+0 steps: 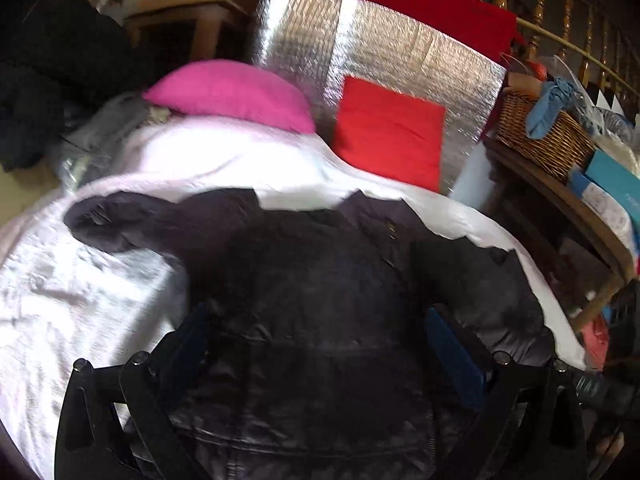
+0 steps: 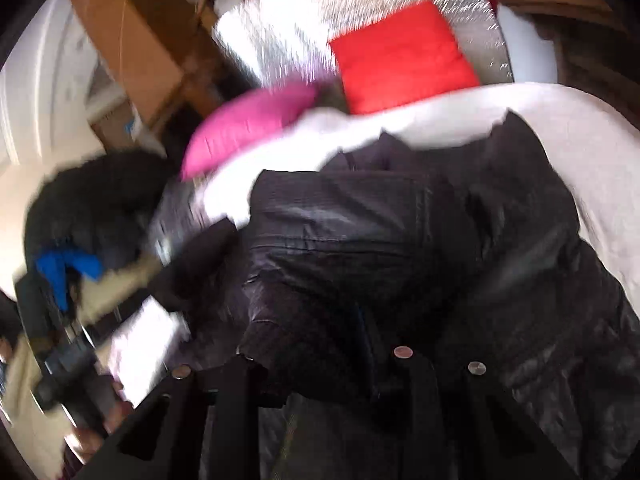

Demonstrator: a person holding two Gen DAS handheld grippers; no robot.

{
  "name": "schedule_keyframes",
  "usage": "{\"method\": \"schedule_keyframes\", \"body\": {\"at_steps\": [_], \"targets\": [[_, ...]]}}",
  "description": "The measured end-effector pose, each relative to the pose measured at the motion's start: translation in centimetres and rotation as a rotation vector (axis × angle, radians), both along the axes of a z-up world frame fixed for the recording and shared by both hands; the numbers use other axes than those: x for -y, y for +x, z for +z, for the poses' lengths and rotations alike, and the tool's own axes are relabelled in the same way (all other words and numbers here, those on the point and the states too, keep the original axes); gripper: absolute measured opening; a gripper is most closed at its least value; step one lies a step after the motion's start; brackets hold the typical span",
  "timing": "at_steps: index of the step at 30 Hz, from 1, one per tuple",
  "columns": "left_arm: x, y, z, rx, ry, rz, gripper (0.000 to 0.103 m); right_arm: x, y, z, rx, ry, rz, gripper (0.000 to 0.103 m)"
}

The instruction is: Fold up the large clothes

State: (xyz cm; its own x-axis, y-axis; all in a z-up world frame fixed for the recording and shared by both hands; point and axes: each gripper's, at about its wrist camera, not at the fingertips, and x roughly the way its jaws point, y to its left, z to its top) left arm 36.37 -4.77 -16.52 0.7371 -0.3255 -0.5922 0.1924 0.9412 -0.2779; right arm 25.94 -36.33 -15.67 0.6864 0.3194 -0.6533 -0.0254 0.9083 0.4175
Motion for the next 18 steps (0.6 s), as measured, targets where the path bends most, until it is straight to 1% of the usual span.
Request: {"method": "schedule_keyframes", "body": {"at_steps": [1,3,5,8,9,11,12,14,16,18], "targets": [[0.2,0.2,-0.2,-0.022,-0.021,-0.014,0.103,0.0,-0.4,-0.1,-0.005,-0.016,0.007,0.030],[0.8,0.6,-0.6,-0.067,-0.062,-0.043,0.103,0.6,-1.7,0.1,0.009,-0.003,0.003,0.030],[1.5,0.9,-1.0,-0.097,-0.081,-0.062,0.103,2.1,-2.4,0.7,0.018,0.068,-0.007,0.030],[2.7,0.9,-1.4,-0.130,-0.089,-0.104,0.103,3.9,-3.2,0.6,0.020,0.156,-0.016,0.030],[2.8,0.9,-1.4,-0.134,-0.090,-0.116,0.103,4.1,-3.6,0.5,0.011,0.171,-0.011,0.031],[3.7,0.8,-1.4,-0.139,-0.085,-0.139,0.103,3.6,-3.2,0.5,-0.008,0.160,0.006,0.031],[4.0,0.8,-1.4,-0.143,-0.087,-0.149,0.103,3.4,-3.2,0.6,-0.022,0.133,0.025,0.031],[4.8,1.0,-1.6,-0.164,-0.113,-0.187,0.103,2.9,-2.7,1.1,-0.022,0.105,0.059,0.031],[5.4,1.2,-2.1,-0.188,-0.134,-0.212,0.103,3.0,-3.2,1.8,0.002,0.087,0.082,0.031],[5.9,1.4,-2.5,-0.207,-0.140,-0.228,0.103,3.7,-4.0,2.4,0.041,0.097,0.099,0.031]]}}
